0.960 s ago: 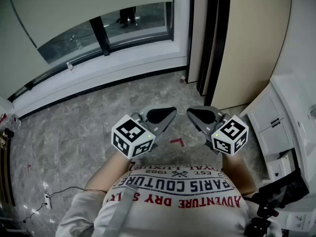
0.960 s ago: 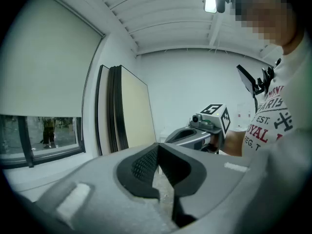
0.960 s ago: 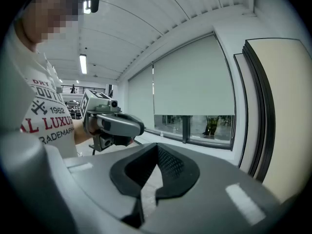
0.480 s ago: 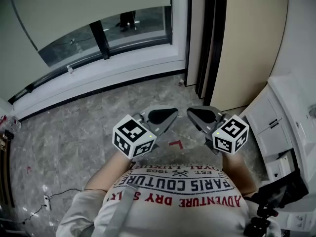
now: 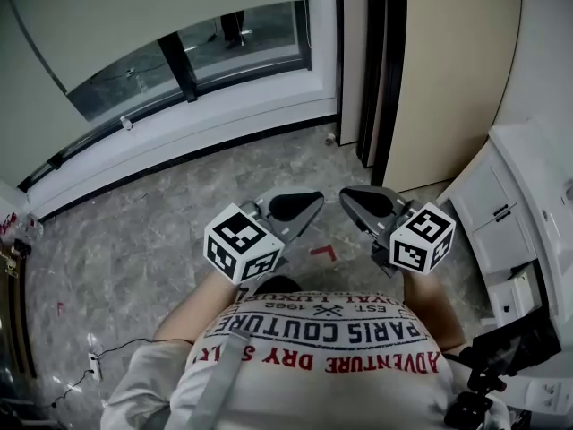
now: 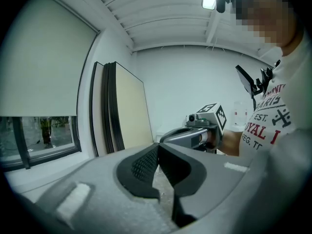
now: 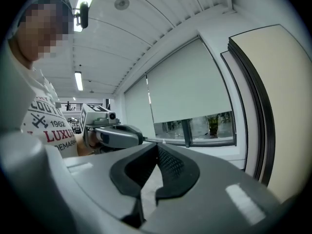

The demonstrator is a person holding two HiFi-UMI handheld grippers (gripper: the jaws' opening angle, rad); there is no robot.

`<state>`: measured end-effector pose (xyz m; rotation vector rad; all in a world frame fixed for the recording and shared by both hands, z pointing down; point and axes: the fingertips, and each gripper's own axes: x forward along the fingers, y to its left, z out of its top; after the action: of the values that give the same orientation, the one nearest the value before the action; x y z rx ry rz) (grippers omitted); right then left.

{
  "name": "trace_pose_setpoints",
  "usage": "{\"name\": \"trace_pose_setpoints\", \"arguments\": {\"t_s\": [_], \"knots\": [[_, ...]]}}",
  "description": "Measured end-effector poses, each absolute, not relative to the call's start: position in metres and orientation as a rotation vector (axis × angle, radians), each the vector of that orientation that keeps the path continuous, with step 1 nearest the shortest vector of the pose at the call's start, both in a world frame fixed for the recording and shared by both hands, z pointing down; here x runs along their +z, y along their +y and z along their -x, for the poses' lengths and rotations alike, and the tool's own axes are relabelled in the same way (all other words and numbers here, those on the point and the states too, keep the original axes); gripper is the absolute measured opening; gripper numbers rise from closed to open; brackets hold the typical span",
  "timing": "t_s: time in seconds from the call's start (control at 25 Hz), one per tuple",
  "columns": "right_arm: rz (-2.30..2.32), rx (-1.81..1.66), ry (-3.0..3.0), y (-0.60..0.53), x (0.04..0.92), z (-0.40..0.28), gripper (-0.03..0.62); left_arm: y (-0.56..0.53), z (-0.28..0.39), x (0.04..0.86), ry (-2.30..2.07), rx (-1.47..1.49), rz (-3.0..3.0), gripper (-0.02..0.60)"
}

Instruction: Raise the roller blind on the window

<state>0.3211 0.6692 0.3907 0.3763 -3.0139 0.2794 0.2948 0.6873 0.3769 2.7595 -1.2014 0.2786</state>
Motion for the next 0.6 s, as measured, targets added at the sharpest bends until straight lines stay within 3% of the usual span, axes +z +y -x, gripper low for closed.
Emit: {"name": "trace_pose_setpoints", "arguments": {"t_s": [0.6], "knots": [[-0.481, 0.499, -2.911, 0.569, 0.448, -0.287, 0.003, 0.583, -0.252, 0.434, -1.064, 0.262, -2.664, 0.002]]}}
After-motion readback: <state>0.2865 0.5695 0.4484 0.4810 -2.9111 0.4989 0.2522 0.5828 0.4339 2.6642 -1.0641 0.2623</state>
